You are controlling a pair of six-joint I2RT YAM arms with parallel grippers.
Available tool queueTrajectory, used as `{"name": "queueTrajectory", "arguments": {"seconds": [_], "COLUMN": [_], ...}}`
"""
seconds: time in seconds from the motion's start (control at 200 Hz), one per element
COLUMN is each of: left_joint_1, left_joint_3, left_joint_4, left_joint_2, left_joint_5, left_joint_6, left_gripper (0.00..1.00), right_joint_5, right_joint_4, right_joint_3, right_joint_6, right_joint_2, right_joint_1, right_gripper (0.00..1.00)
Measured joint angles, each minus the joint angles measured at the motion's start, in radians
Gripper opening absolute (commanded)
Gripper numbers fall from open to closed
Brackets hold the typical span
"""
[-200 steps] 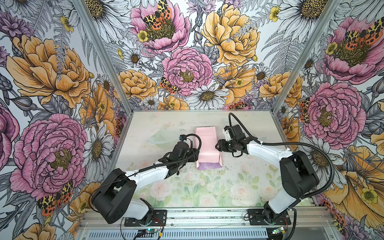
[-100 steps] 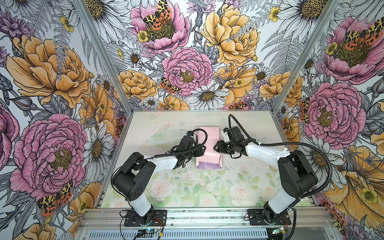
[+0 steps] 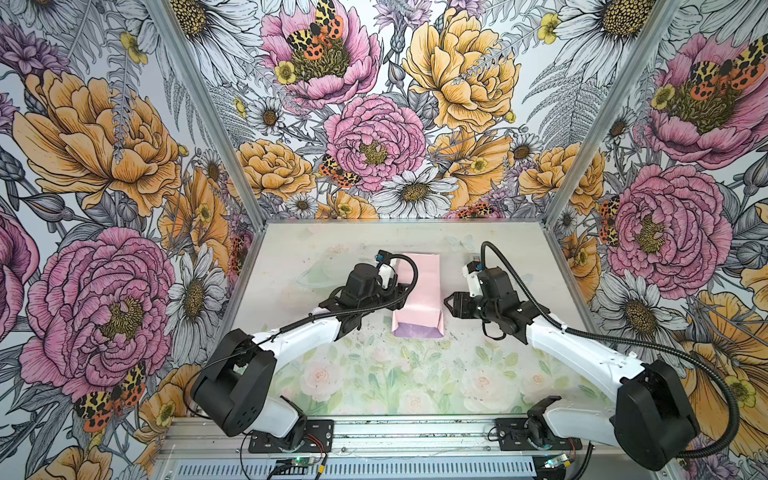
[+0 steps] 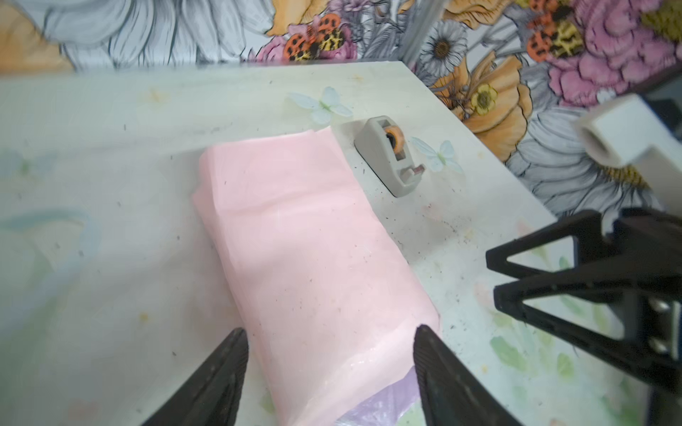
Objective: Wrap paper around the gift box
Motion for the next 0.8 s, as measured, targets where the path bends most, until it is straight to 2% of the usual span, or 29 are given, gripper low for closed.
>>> {"name": "queueTrajectory", "arguments": {"seconds": [0.175,0.36,0.55,0.8], "left_joint_1": [-0.033,-0.054,-0.054,-0.068], "left_joint_3": [0.130,0.234,0.268,0.293], "left_joint_4": [-0.201,-0.316,-0.355,-0.351], "left_joint_2": [0.053,0.176,0.245,0.299], "left_joint_5": [0.042,0.046,0.045,0.038], "left_joint_6": [0.441,0.752,0.915,0.976], "left_gripper": [0.86,0.89,0.90,0.90], "right_joint_5": [0.006,0.015,0.007,-0.001], "right_joint_4": [0.048,0.164,0.265,0.315], "right_joint_3": [-0.135,-0.230,-0.246,-0.246], "right_joint_6": [-0.041,-0.064,-0.064,-0.051], "right_joint_2": [-0.055,-0.114,-0.074,0.000], "right_joint_1": [0.000,0.000,0.000,0.000], "right_gripper": [0.56,0.57,0.56,0.56]}}
